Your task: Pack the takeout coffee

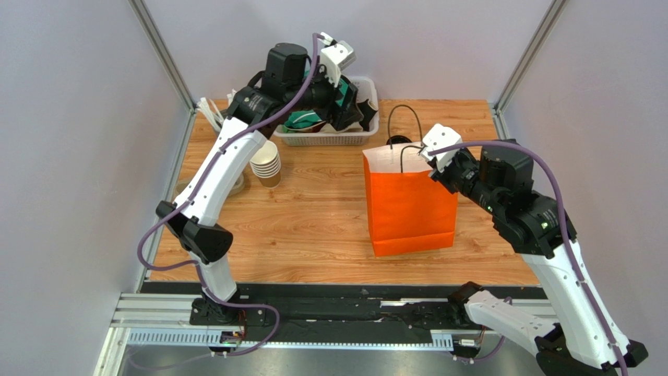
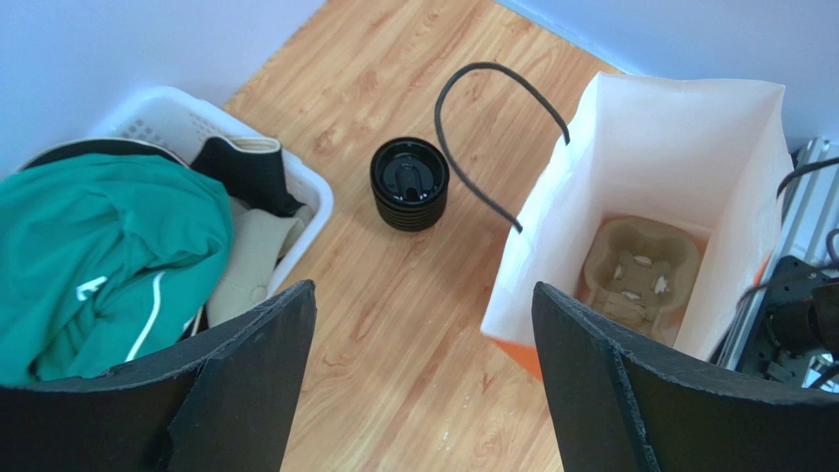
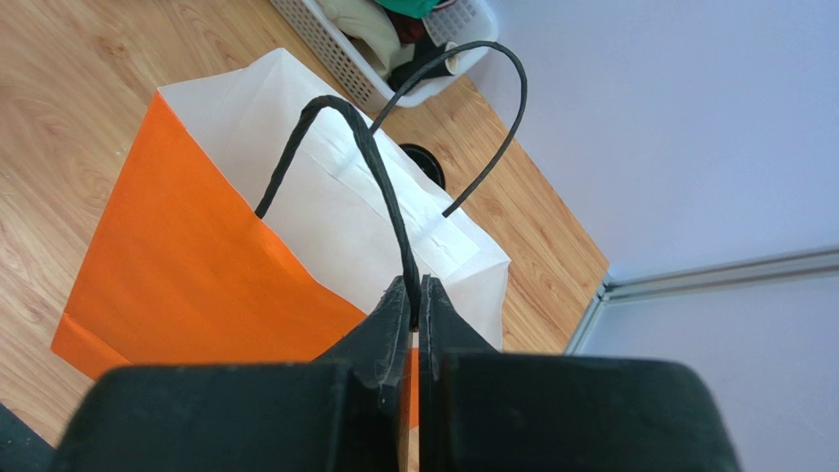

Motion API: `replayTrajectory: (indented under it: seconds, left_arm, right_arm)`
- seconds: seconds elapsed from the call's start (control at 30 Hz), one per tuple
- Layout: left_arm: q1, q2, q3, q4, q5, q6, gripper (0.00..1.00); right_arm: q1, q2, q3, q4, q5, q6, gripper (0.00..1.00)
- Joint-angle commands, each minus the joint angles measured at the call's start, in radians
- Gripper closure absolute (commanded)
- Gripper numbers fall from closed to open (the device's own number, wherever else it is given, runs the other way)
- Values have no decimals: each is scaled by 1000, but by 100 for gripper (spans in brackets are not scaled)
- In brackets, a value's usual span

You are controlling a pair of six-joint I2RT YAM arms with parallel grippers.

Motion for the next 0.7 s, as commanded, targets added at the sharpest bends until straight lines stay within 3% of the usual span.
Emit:
replayTrajectory:
  seconds: [0.0, 0.2, 0.4, 0.67]
  left_arm:
    - [-1, -115, 31, -23, -82, 25, 10]
    - [25, -179, -61, -43, -205, 40, 10]
    - [137, -247, -147, -32, -177, -12, 10]
    - [192, -323, -209, -38, -204, 22, 9]
  right_arm:
    - [-22, -32, 12, -2, 95, -43, 100]
    - [-56, -54, 33, 6, 215, -59, 100]
    - [-82, -59, 75, 13, 367, -111, 100]
    - [-184, -16, 12, 148, 463, -117, 100]
